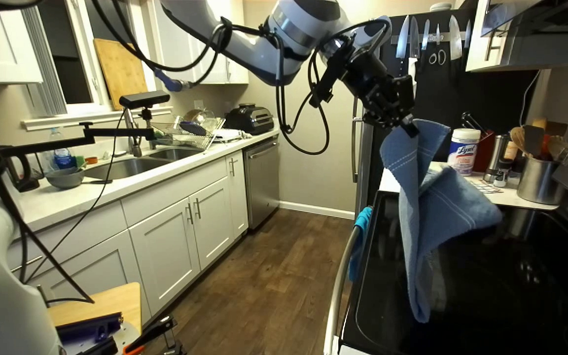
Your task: Move the light blue towel from the stove top to the oven handle
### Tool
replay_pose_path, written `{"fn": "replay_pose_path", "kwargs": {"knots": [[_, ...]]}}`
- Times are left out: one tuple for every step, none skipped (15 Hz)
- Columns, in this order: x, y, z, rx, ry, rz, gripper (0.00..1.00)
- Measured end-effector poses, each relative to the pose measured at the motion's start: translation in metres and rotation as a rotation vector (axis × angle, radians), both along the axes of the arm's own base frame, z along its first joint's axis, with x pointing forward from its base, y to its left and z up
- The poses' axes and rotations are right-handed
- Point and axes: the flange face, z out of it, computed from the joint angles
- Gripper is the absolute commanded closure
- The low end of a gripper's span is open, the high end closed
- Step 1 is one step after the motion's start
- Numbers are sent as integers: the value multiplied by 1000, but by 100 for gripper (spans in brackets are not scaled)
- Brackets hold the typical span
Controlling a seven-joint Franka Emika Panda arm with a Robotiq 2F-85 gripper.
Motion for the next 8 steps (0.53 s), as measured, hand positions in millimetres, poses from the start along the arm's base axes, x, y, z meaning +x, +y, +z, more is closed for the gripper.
{"fn": "replay_pose_path", "kwargs": {"knots": [[-2, 0, 4, 4, -5, -2, 98], [-3, 0, 8, 9, -11, -4, 98], [-5, 0, 12, 15, -16, -7, 98], [-7, -1, 17, 21, -23, -9, 98], [-9, -1, 22, 24, -30, -10, 98], [-11, -1, 26, 26, -36, -12, 98], [-13, -1, 30, 31, -39, -9, 98], [-15, 0, 35, 42, -38, -2, 98]]}}
